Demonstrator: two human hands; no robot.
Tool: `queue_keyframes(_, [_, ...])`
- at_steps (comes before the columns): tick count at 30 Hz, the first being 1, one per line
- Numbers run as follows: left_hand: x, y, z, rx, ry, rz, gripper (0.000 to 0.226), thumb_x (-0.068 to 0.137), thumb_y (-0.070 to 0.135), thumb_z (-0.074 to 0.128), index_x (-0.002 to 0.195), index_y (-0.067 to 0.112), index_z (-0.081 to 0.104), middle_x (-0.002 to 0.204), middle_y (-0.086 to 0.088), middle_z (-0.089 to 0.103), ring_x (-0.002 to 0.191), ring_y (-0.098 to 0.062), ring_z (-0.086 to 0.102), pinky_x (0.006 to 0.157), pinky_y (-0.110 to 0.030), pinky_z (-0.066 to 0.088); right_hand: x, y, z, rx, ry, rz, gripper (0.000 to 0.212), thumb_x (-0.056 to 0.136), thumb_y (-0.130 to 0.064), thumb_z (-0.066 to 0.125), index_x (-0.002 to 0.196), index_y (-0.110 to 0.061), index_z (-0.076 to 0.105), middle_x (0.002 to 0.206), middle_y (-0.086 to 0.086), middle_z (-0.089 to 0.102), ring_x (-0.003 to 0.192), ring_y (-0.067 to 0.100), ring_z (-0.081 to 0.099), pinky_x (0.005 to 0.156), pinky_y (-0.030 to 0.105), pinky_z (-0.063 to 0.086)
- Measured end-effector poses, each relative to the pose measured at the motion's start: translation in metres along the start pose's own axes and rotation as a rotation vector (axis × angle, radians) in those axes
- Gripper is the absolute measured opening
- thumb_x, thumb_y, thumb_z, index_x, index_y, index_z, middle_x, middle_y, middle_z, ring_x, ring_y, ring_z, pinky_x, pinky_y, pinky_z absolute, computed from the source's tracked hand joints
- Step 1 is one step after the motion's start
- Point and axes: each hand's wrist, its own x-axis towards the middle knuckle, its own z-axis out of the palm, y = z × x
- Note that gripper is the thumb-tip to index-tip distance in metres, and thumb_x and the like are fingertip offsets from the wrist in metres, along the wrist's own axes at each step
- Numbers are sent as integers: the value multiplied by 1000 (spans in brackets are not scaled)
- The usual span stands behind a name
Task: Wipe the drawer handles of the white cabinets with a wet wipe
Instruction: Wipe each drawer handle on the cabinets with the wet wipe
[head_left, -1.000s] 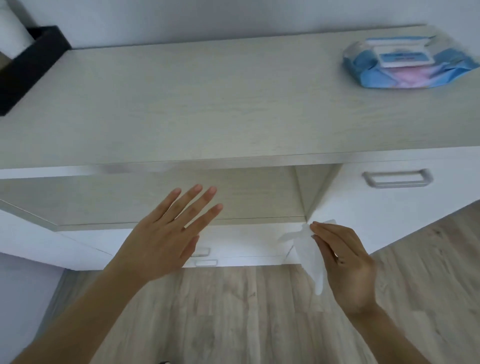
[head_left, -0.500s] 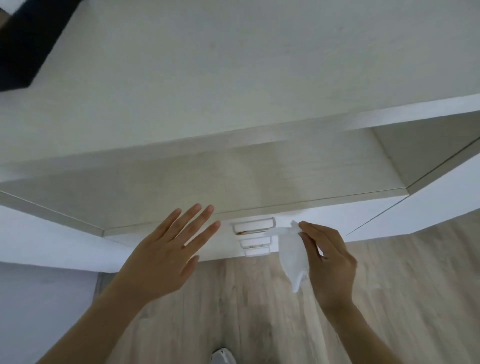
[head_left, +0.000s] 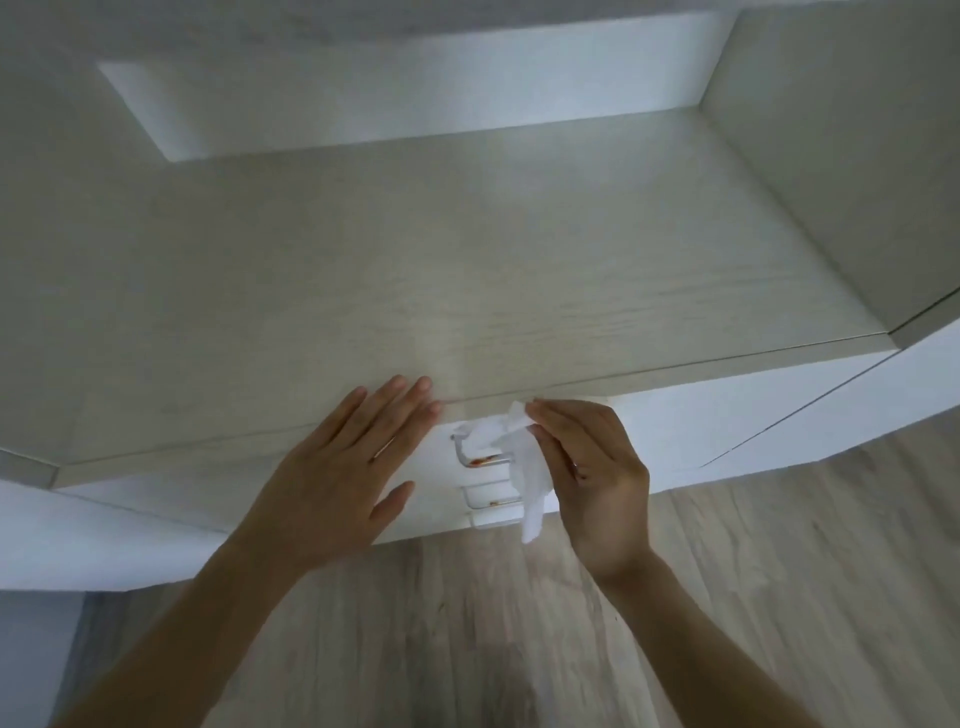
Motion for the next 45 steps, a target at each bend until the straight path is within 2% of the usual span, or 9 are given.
queue_keyframes(6, [-1,-4,29,33,195,23,65,95,38,39,150,7,21,156,-11,22,144,-25,22,117,-42,20,-29,14,22,-39,9,-88,17,86,-5,59,96,-3,72,85,10,68,82,20,57,71,29,50])
queue_keyframes(11, [-1,-6,37,96,298,50,66,96,39,40,149,5,24,156,-12,22,144,-25,22,117,-42,19,-36,15,25,72,58,-206,16,92,-6,56,98,0,70,90,10,70,86,20,61,78,23,50])
queue_keyframes(16, [-1,-8,39,112,340,70,65,97,39,37,149,5,22,155,-12,20,143,-25,21,118,-41,18,-41,15,39,19,58,-299,14,89,-7,61,93,0,72,94,9,71,89,22,63,76,31,54])
queue_keyframes(19, [0,-9,41,124,360,78,64,97,40,36,149,4,22,155,-13,22,143,-25,22,116,-42,21,-42,16,42,-40,47,-337,22,90,-21,63,90,-2,74,95,8,71,90,24,65,77,35,54])
queue_keyframes(22, [0,-10,41,137,381,89,64,98,41,35,148,3,25,154,-14,24,143,-26,24,116,-43,22,-41,12,40,0,37,-285,29,89,-31,62,85,-5,75,93,6,71,89,21,63,78,33,53])
queue_keyframes(26, [1,-11,43,162,408,84,64,97,41,37,149,3,26,154,-14,26,143,-27,25,116,-43,22,-34,4,43,30,46,-168,29,78,-37,69,76,-9,73,84,2,69,84,14,58,72,27,51])
queue_keyframes(34, [2,-10,47,163,451,79,65,97,43,36,149,5,27,155,-12,26,143,-26,25,117,-42,21,-38,9,61,-40,134,-219,23,79,-27,70,71,-6,66,76,4,64,77,16,52,65,32,48])
queue_keyframes(38, [2,-11,46,174,444,94,65,97,44,35,149,4,28,155,-12,25,143,-27,26,117,-42,21,-40,9,69,-83,150,-341,17,82,-15,71,72,-3,69,77,8,68,75,22,60,66,33,51])
queue_keyframes(45, [2,-9,46,174,442,95,66,97,46,34,147,4,31,154,-13,28,142,-27,27,116,-42,21,-43,15,67,-103,145,-453,6,83,-6,71,83,-1,74,88,9,72,88,23,67,76,34,55])
